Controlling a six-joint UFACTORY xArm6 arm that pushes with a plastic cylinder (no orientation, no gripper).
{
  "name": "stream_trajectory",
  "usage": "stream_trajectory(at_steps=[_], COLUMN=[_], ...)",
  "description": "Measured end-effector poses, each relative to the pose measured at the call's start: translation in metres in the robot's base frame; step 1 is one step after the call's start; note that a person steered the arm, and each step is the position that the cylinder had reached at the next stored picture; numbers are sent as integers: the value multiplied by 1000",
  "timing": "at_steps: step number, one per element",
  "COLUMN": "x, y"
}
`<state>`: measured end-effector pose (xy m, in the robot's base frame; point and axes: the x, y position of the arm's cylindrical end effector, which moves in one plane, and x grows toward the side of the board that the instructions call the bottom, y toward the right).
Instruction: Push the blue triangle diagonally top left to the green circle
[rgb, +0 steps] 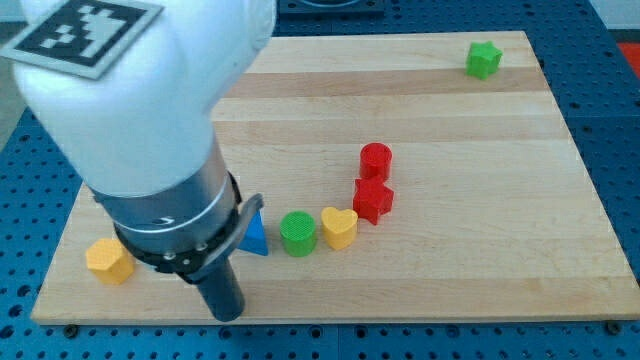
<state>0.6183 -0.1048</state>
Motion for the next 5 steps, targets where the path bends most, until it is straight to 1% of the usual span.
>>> stream_trajectory(at_steps=[1, 3, 4, 5], x=[-35, -85, -127, -141], y=[18, 36, 36, 28])
